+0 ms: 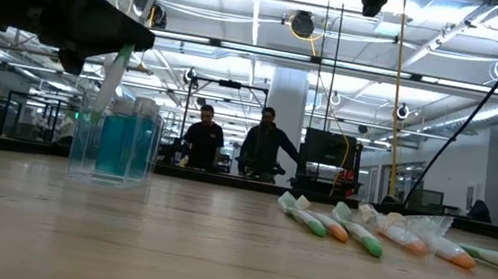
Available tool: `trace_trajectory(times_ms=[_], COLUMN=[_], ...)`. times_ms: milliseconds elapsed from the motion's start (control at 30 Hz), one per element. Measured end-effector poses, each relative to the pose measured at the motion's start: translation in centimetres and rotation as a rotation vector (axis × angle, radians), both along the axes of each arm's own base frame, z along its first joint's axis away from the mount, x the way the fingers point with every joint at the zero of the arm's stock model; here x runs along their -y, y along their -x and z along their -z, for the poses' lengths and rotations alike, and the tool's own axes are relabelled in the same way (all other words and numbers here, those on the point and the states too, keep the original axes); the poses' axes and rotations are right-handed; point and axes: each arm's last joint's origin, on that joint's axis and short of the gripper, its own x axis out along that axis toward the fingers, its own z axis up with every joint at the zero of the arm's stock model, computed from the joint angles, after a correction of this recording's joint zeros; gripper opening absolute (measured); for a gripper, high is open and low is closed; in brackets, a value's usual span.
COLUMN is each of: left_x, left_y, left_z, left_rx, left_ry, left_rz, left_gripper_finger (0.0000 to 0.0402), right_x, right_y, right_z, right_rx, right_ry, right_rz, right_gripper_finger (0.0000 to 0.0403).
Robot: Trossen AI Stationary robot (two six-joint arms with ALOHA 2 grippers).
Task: Pick & Place toothbrushing station
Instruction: Put the green toothbrush in the transparent organizer
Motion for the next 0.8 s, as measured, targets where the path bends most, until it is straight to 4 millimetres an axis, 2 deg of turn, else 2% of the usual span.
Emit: trace_trajectory(times_ms=[133, 467, 800], left_x=[0.02, 0.06, -0.09], left_y=[-0.03, -0.04, -0.02], left_z=[0.14, 0.20, 0.23], left_rx=[-0.005, -0.014, -0.035], left_ry=[0.007, -0.005, -0.074], left_rz=[0.004, 0.016, -0.029], left_gripper_finger=[0.0034, 0.0034, 0.0124], right_x=[0.00, 0.00, 0.00], right_y=[0.00, 0.00, 0.00], right_z=[0.02, 0.08, 0.14], right_rx=[-0.002, -0.008, -0.015], right_ry=[0.001, 0.009, 0.019], right_rz=[0.000, 0.001, 0.001], right_gripper_finger=[0.0215, 0.0213, 0.0212])
